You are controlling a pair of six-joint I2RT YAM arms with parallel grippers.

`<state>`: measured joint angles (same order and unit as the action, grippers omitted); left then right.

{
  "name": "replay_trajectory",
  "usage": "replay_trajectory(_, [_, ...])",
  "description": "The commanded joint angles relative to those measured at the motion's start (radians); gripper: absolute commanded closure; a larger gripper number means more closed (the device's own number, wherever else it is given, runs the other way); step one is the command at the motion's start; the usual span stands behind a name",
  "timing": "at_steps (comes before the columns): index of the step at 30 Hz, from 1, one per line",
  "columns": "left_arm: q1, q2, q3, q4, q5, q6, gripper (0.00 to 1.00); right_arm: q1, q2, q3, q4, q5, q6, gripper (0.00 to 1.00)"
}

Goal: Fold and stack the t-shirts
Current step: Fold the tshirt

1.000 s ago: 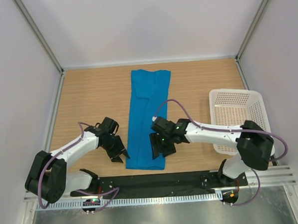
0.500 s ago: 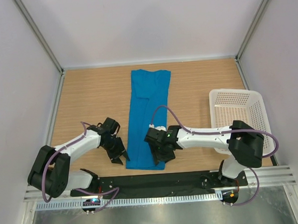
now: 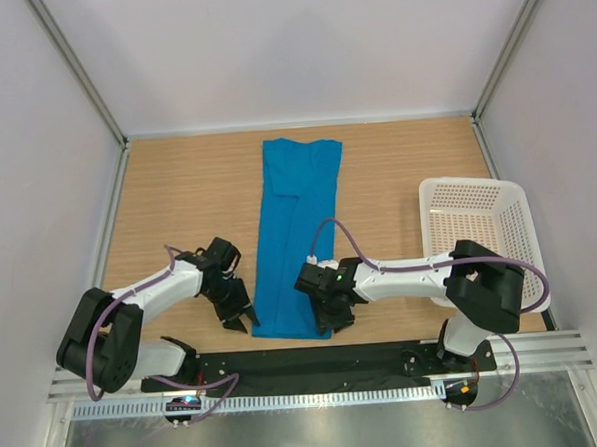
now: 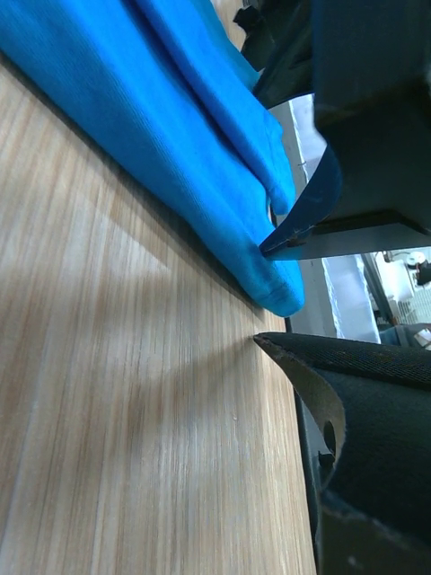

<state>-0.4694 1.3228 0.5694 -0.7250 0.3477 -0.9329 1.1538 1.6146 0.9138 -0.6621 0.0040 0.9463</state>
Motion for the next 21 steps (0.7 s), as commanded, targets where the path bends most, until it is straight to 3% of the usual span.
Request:
replay_trajectory(1, [-0.003, -0.005, -0.008, 0.013, 0.034, 0.022, 0.61, 0.001, -0.019, -0.023, 0.055, -0.024, 0.039, 0.56])
replay_trajectory(4, [-0.003, 0.006, -0.009, 0.024, 0.037, 0.020, 0.67, 0.001, -0.028, -0.038, 0.062, -0.016, 0.048, 0.61])
replay_trajectory(8, [-0.003, 0.026, -0.003, 0.035, 0.036, 0.022, 0.85, 0.000, -0.056, -0.038, 0.032, -0.009, 0.046, 0.85])
replay_trajectory(10, [-0.003, 0.033, -0.003, 0.036, 0.025, 0.020, 0.90, 0.000, -0.081, -0.044, 0.012, 0.026, 0.051, 0.90])
replay_trajectory(12, [-0.003, 0.038, -0.005, 0.036, 0.013, 0.023, 1.00, 0.000, -0.102, -0.056, 0.002, 0.033, 0.055, 0.91])
replay_trajectory(15, [-0.005, 0.046, -0.011, 0.036, -0.001, 0.026, 1.00, 0.000, -0.171, -0.114, 0.012, 0.053, 0.071, 0.91])
replay_trajectory(21, [-0.005, 0.044, -0.012, 0.030, -0.015, 0.022, 1.00, 0.001, -0.373, -0.376, 0.209, 0.027, 0.152, 0.89])
